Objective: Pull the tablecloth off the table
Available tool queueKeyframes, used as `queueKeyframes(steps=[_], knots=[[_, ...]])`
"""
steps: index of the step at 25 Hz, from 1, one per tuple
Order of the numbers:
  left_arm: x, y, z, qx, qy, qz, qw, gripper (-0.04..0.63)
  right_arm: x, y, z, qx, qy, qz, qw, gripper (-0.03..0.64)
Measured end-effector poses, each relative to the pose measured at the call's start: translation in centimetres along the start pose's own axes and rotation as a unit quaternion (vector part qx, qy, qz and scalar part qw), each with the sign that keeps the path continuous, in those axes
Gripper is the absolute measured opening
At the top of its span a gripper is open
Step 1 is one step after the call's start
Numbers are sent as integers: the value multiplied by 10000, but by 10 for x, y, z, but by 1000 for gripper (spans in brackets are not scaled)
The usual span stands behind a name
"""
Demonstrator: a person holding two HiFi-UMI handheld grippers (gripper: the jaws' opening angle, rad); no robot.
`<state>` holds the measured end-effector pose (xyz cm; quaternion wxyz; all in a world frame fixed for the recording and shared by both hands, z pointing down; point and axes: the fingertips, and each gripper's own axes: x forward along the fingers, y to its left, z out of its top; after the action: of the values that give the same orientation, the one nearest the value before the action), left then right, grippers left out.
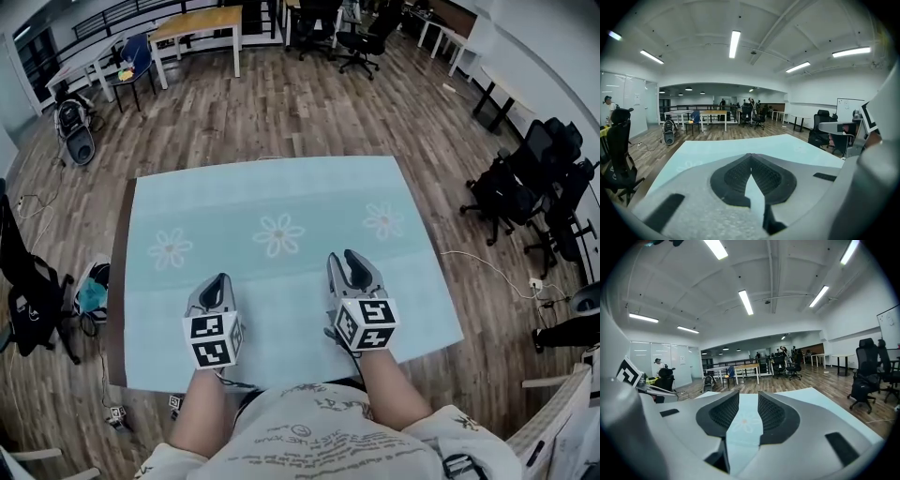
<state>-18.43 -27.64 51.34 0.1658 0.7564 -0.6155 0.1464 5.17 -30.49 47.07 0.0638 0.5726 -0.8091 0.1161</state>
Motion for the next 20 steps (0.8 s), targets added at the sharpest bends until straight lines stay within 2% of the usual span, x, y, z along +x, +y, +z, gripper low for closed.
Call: queueKeyframes(steps=[6,12,13,14,15,18,20], knots=[[40,35,-15,-146,296,51,9994,12,23,-34,-14,103,293,-360,9989,130],[63,71,-42,-374,650,527,9958,19,39,-94,-37,-28,685,-525,9963,146],[65,78,-48,-418,752,581,9946,46,42,-106,-42,-84,789,-526,9955,154],[67,86,-56,-450,867,621,9933,110,44,-118,-48,-128,888,-498,9947,161],[69,94,-63,-459,979,656,9920,145,47,-129,-54,-143,974,-428,9942,164],[75,118,-86,-413,1290,718,9882,153,59,-162,-76,57,1184,-136,9929,198],[79,132,-104,-378,1545,729,9846,185,66,-189,-92,266,1353,-125,9904,229]])
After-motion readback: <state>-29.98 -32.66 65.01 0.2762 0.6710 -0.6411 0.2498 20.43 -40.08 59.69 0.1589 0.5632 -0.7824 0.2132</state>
